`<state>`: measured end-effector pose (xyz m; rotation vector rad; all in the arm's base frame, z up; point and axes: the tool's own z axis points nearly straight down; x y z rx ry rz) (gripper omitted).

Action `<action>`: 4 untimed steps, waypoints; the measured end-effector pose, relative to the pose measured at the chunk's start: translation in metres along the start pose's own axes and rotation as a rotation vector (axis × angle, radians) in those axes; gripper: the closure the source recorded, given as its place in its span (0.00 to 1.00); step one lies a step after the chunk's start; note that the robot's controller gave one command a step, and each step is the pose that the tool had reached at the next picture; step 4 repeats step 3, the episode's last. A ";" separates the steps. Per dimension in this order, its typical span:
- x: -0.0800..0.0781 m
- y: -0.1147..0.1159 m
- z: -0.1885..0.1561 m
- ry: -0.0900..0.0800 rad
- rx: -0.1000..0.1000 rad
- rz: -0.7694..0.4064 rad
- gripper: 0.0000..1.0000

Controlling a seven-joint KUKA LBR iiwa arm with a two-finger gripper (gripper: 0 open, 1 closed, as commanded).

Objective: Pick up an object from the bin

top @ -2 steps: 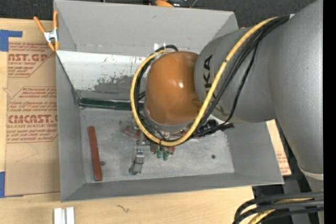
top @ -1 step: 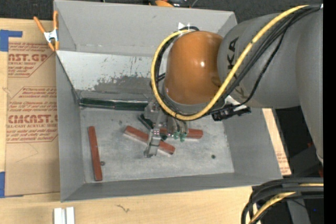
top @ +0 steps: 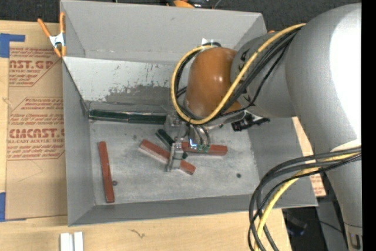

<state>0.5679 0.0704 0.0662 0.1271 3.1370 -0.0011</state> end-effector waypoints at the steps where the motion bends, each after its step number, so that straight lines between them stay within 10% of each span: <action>1: 0.000 0.003 -0.006 0.002 -0.003 -0.003 1.00; 2: 0.018 0.026 -0.027 0.002 -0.002 0.149 1.00; 3: 0.026 0.058 -0.139 -0.005 -0.005 0.118 1.00; 4: 0.026 0.058 -0.139 -0.005 -0.005 0.118 1.00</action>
Offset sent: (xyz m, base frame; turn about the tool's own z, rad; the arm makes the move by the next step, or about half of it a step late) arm 0.0000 0.0000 0.0000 0.0000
